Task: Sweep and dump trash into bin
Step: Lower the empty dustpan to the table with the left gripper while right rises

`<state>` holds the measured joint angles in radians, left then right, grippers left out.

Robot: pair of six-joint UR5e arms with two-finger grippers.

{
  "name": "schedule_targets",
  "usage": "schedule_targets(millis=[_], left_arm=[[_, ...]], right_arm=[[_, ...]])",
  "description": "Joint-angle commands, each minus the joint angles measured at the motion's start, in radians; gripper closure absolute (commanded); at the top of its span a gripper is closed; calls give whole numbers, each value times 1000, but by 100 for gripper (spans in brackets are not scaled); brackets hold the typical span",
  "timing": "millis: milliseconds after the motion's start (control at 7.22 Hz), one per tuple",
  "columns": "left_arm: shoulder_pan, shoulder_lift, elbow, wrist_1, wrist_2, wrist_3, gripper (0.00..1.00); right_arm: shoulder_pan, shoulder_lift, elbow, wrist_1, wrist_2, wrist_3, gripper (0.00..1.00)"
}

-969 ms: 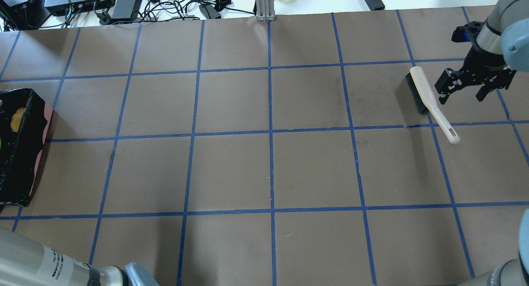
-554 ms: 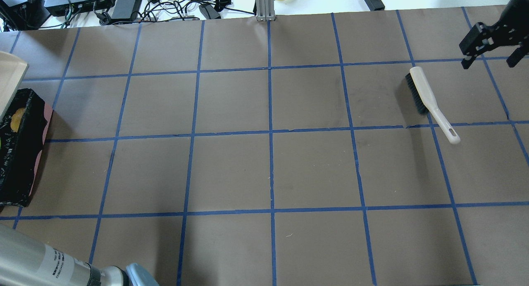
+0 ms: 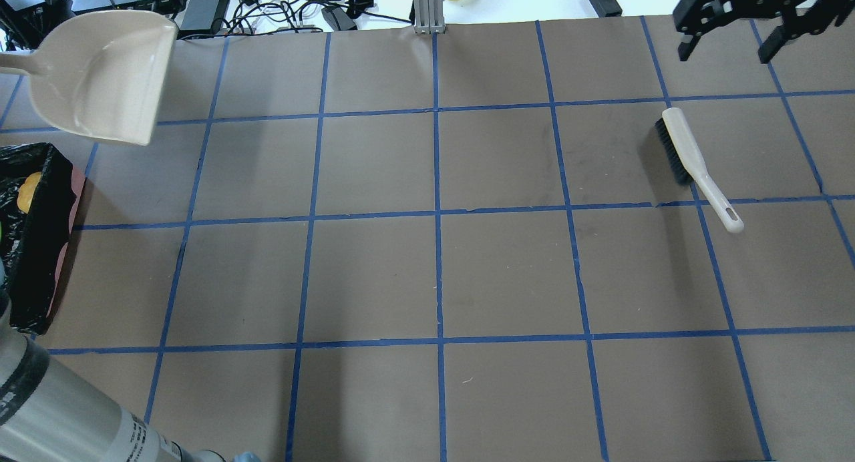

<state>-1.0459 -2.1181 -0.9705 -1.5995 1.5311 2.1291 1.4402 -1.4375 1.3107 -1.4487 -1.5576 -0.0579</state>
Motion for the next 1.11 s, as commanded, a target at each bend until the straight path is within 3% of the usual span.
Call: schedule_targets(millis=[0,277,554,692,969], left_arm=[[-150,-29,-139,114,-6,-89,100],[-238,-36,-246,211,-5,-94,100],[-267,-49,-316,222,-3,-167,100],[-279,-51,-358,315,9,-167,100],[-289,-63,-376,358,9,-202,100]], right_arm=[[130,-1,13,-80,2,61,0],[141,-87,77,-87,19,56,0],[141,-165,195,-152,14,58,0],[141,-167,206,-156,13,61,0],[143,-133,211,-159,17,50,0]])
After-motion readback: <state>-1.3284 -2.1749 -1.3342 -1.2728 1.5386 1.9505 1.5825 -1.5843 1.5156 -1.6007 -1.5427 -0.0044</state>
